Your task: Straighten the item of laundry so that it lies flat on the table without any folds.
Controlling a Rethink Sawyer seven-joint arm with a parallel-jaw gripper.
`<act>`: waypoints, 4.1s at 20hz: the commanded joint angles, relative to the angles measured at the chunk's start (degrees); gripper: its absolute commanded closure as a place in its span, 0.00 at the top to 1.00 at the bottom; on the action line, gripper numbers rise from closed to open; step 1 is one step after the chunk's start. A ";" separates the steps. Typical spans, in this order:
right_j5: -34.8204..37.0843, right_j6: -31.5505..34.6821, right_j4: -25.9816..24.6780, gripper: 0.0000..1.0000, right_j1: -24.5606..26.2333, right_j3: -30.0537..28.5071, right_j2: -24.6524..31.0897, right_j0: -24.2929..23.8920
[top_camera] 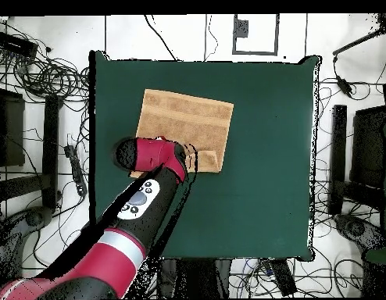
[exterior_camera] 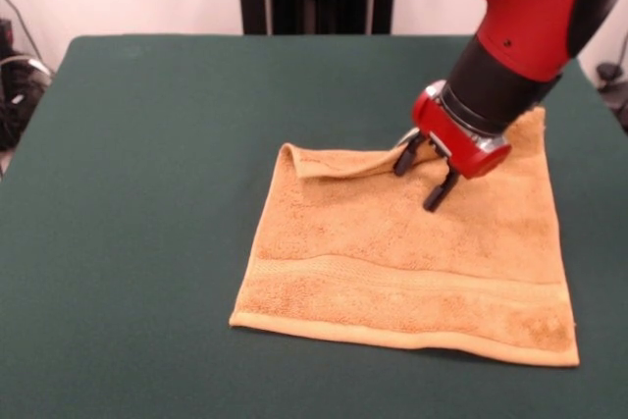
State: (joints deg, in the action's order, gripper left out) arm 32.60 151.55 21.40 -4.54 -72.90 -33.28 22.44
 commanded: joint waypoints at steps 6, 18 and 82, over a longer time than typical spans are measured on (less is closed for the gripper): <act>7.54 8.16 -3.17 1.00 7.32 -9.44 4.29 1.05; 8.25 7.77 -3.75 1.00 6.94 -10.40 3.62 1.54; 7.89 6.60 -4.49 1.00 4.58 -14.34 2.31 2.85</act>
State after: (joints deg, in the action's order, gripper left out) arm 32.59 151.55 20.27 -4.23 -76.90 -35.58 24.01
